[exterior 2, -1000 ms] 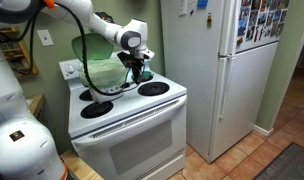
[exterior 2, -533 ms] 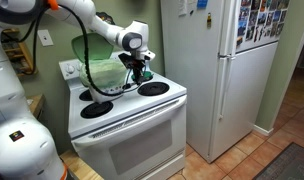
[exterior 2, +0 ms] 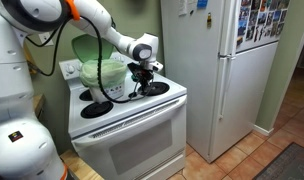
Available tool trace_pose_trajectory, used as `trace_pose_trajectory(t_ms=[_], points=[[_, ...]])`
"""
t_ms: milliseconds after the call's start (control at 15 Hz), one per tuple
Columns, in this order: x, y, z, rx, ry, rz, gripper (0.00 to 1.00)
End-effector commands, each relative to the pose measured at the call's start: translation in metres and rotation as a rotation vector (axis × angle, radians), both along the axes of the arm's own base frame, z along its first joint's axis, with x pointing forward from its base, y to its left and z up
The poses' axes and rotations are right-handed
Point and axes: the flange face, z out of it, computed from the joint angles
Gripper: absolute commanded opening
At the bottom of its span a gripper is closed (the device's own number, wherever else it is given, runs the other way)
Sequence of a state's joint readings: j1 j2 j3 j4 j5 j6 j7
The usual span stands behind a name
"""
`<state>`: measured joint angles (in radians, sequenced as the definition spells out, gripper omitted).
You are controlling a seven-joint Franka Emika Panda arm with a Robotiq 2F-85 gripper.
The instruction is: Pick up the silver tongs, pick up the white tissue with the tongs and put it in the bin, put the silver tongs back on the hob of the stove
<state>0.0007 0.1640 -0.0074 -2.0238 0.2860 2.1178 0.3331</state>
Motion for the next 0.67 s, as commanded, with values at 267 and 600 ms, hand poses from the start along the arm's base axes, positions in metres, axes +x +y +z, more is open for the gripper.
trace_pose_trajectory(t_ms=[267,600], points=[[0.033,-0.008,-0.039,-0.002,0.065,-0.067,0.06],[0.043,-0.009,-0.046,-0.015,0.073,-0.068,0.52]])
